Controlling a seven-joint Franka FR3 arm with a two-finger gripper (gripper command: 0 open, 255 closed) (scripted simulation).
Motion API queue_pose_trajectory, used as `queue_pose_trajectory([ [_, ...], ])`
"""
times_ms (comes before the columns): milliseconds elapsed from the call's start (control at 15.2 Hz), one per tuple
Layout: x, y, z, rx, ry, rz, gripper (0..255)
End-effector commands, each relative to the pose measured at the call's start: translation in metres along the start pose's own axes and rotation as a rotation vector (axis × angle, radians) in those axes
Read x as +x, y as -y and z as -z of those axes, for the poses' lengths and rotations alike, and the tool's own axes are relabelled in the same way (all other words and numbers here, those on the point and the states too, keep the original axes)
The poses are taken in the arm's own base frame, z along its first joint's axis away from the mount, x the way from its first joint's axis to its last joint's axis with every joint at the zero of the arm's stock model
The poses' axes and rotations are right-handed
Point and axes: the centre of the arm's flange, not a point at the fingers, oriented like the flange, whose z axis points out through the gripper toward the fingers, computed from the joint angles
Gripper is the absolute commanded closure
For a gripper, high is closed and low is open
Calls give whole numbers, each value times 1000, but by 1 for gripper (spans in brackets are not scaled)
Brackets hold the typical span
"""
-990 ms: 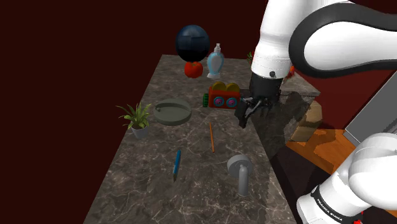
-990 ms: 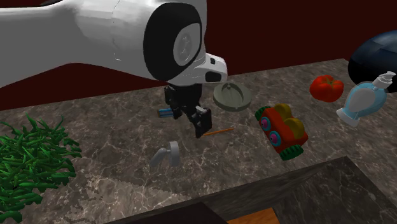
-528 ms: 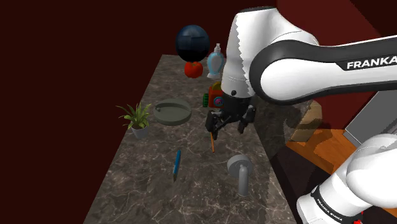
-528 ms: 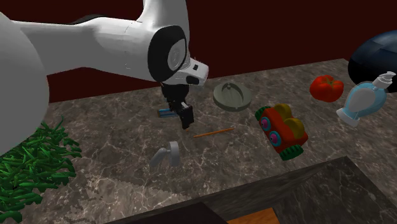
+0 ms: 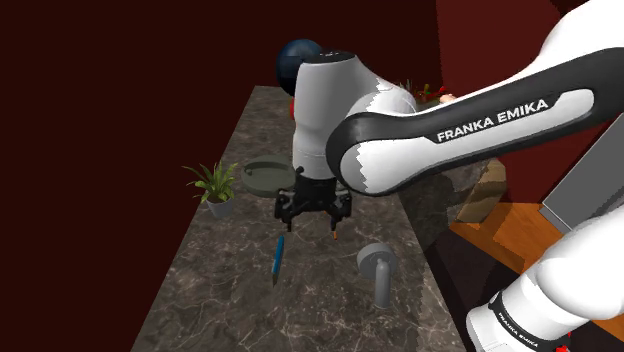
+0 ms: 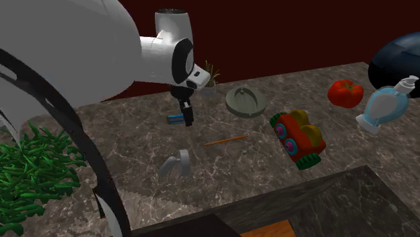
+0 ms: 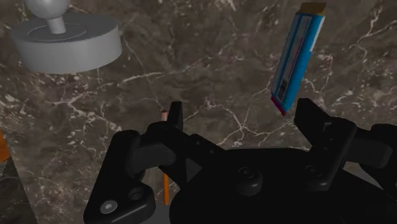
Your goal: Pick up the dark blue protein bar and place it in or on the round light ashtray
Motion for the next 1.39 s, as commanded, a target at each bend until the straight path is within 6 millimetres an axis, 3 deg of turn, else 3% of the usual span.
queue_pose_trajectory([
  [0,3,21,-12,9,-1,-65,0],
  [264,15,61,-35,20,-5,-176,0],
  [792,16,62,-75,20,-5,-176,0],
  [1254,16,62,-75,20,-5,-176,0],
  [1320,16,62,-75,20,-5,-176,255],
])
